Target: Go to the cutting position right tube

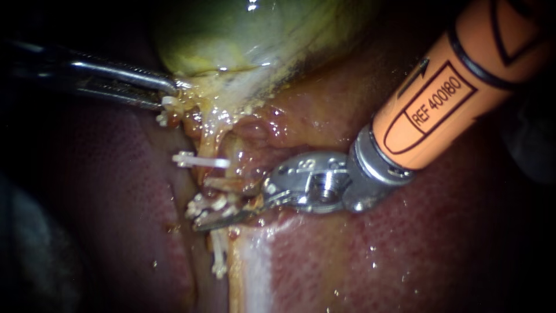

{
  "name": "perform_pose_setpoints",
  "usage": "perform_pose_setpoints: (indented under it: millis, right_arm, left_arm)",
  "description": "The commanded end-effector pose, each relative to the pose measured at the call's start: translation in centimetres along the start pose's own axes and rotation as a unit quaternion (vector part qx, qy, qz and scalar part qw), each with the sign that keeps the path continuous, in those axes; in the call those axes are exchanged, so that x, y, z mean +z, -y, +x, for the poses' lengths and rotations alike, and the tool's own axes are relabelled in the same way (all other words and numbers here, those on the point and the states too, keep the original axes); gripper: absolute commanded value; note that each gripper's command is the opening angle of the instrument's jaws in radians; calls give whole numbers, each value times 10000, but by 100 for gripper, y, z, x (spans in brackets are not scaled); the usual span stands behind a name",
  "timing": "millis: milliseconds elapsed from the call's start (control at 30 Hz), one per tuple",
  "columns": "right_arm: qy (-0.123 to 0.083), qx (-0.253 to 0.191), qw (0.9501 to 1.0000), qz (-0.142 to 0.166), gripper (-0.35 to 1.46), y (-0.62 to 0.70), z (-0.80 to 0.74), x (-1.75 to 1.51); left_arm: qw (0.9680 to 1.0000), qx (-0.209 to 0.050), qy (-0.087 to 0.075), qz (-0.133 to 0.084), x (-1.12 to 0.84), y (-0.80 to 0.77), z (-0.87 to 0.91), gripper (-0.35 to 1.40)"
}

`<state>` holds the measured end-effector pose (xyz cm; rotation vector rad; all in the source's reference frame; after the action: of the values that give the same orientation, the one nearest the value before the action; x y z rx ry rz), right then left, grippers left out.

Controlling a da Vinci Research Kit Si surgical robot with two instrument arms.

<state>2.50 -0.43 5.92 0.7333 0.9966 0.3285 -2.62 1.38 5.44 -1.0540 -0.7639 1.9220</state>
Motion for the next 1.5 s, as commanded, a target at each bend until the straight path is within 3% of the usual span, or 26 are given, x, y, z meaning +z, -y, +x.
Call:
perform_pose_setpoints:
  millis: [33, 533, 667, 1167, 1500]
  right_arm:
    - [-11, -5, 10000, 17, 124, 1, 0, 0]
    - [-136, 75, 9998, 153, 125, 2, -1, -4]
    - [-245, 170, 9993, 216, 125, -2, -1, -2]
    - [-228, 504, 9982, 243, 127, -19, -15, -3]
    - [-338, 808, 9952, 429, 129, -29, -21, -10]
  left_arm:
    - [10000, -1, 0, 2, 0, 0, 0, -35]
    - [10000, -1, 0, 1, 0, 0, 0, -35]
    - [10000, -1, 0, 1, 0, -1, 0, -35]
    - [10000, -2, -1, 2, 0, -1, 0, -35]
    - [10000, -2, -1, 2, 0, -1, 0, -35]
